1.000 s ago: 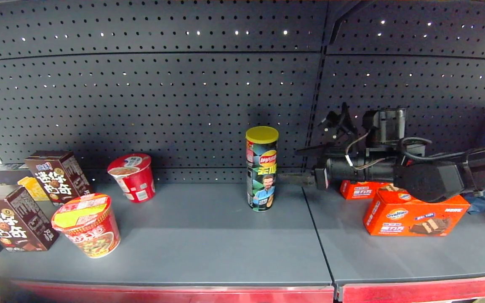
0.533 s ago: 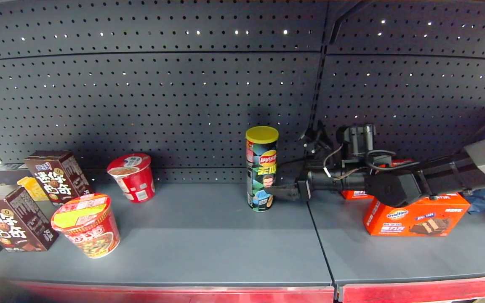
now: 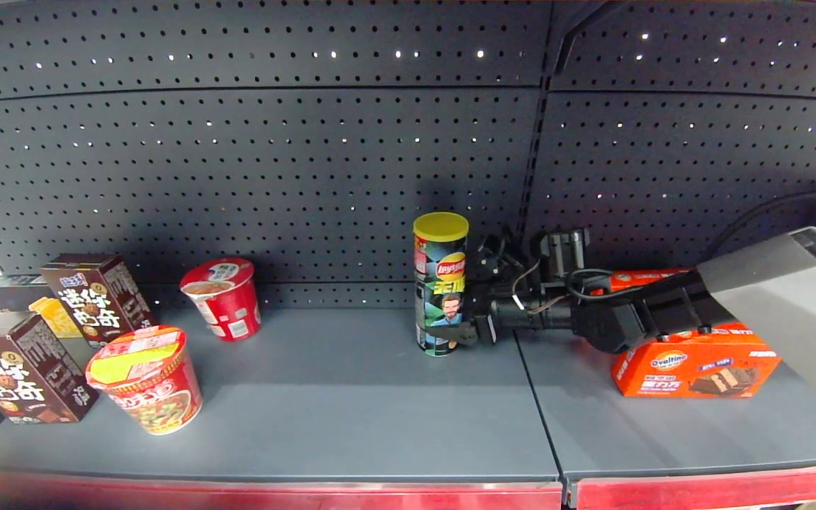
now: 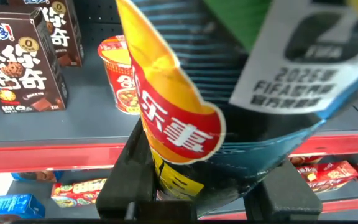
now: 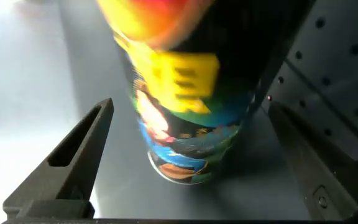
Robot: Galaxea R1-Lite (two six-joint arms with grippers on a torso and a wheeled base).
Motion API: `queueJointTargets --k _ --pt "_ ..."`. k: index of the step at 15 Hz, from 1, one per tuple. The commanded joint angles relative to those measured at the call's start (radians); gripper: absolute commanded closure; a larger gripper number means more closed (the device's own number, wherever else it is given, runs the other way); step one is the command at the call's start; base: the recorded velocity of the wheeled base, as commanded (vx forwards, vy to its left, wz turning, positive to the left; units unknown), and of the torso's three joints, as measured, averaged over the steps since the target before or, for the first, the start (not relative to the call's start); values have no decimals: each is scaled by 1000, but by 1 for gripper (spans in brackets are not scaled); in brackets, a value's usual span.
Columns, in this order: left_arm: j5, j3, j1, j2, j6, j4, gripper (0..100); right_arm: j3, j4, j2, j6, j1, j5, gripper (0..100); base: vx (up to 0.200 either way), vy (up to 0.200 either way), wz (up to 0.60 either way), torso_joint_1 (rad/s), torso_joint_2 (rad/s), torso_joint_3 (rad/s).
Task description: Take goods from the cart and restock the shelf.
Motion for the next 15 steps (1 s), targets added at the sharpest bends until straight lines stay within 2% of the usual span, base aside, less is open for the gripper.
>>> queueJointTargets --k 1,5,6,12,14,15 --pt "0 0 2 -24 0 9 100 -32 -4 50 5 11 1 0 0 0 0 0 0 0" --pt "0 -10 2 -53 0 58 100 -38 -76 87 56 36 8 0 0 0 0 0 0 0" --pt "0 -10 2 -59 0 64 100 -37 -92 88 57 34 19 100 0 0 0 0 0 0" --pt "0 6 0 -79 0 72 100 15 -95 7 65 62 -33 100 0 0 0 0 0 0" --pt "0 13 2 -96 0 72 100 91 -106 -73 103 100 -81 100 0 0 0 0 0 0" --pt "0 13 2 -102 0 72 100 157 -150 -123 148 137 -156 100 0 0 0 0 0 0"
